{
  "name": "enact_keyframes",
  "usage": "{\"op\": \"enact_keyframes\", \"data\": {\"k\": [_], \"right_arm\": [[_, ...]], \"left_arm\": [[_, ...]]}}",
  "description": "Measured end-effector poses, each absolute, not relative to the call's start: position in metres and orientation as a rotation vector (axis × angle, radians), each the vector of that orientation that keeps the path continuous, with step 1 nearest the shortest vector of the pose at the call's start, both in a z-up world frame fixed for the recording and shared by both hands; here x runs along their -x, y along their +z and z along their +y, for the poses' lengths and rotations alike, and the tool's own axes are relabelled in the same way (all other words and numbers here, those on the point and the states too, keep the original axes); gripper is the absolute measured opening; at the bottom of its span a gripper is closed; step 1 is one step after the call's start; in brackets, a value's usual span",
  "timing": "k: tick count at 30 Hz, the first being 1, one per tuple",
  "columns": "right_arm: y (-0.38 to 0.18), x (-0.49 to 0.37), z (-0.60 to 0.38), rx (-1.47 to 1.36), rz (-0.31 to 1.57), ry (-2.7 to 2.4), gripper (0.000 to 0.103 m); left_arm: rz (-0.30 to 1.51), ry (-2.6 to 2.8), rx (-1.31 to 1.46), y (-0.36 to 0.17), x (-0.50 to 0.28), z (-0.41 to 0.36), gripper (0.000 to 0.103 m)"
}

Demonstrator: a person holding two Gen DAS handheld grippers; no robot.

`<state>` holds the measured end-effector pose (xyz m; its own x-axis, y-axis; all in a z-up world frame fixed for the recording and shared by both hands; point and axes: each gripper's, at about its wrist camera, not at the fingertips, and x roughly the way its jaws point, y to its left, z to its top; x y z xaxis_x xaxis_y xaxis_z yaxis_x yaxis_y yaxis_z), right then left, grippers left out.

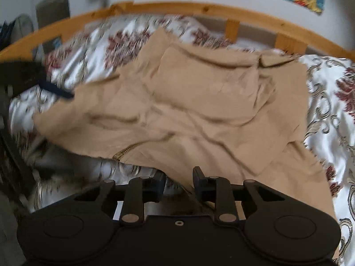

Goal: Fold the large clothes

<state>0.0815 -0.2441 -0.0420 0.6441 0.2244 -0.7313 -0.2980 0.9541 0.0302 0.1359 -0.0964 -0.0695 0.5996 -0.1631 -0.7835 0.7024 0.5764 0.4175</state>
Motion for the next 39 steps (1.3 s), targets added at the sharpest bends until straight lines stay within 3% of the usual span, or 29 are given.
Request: {"op": "enact_keyframes", "data": {"k": [3,4,5,6,8,12,14,15,16,21,27,29,31,35,39], "right_arm": [[-0.037,-0.082,-0.248,0.094,0.778,0.280,0.026],[-0.036,-0.082,-0.249,0.094,0.770,0.273,0.026],[-0.035,-0.082,-0.250,0.092,0.764,0.268,0.026],[-0.035,-0.084,-0.252,0.087,0.760,0.265,0.026],[-0.034,-0.084,-0.253,0.074,0.757,0.261,0.026],[-0.035,-0.082,-0.250,0.104,0.761,0.274,0.027],[-0.037,-0.080,-0.248,0.118,0.785,0.314,0.042],[-0.039,-0.078,-0.246,0.137,0.792,0.339,0.058],[-0.040,-0.075,-0.243,0.167,0.791,0.370,0.067],[-0.057,-0.062,-0.233,0.374,0.814,0.370,0.068],[-0.077,-0.065,-0.277,0.434,0.905,0.125,0.055],[-0.068,-0.063,-0.306,0.322,0.888,0.062,0.038],[-0.057,-0.057,-0.331,0.183,0.861,0.057,0.009],[-0.035,-0.037,-0.353,0.096,0.763,0.013,0.008],[-0.020,-0.024,-0.360,0.120,0.686,-0.003,0.007]], "left_arm": [[0.809,-0.415,-0.869,-0.086,-0.149,-0.094,0.087],[0.827,-0.350,-0.876,-0.089,-0.156,-0.089,0.070],[0.848,-0.302,-0.862,-0.091,-0.164,-0.084,0.058],[0.868,-0.272,-0.820,-0.089,-0.170,-0.077,0.054],[0.887,-0.271,-0.707,-0.080,-0.177,-0.064,0.026],[0.843,-0.243,-0.600,-0.061,-0.181,-0.052,0.018],[0.813,-0.223,-0.582,-0.054,-0.186,-0.053,0.014],[0.810,-0.218,-0.576,-0.050,-0.189,-0.054,0.013],[0.815,-0.214,-0.585,-0.047,-0.194,-0.057,0.013],[0.759,-0.217,-0.783,-0.023,-0.195,-0.087,0.010],[0.696,-0.238,-1.177,-0.006,-0.184,-0.112,0.008],[0.710,-0.260,-1.215,-0.002,-0.172,-0.118,0.007],[0.706,-0.300,-1.274,-0.003,-0.157,-0.121,0.006],[0.700,-0.329,-1.327,-0.012,-0.131,-0.117,0.005],[0.687,-0.332,-1.201,-0.016,-0.109,-0.105,0.006]]}}
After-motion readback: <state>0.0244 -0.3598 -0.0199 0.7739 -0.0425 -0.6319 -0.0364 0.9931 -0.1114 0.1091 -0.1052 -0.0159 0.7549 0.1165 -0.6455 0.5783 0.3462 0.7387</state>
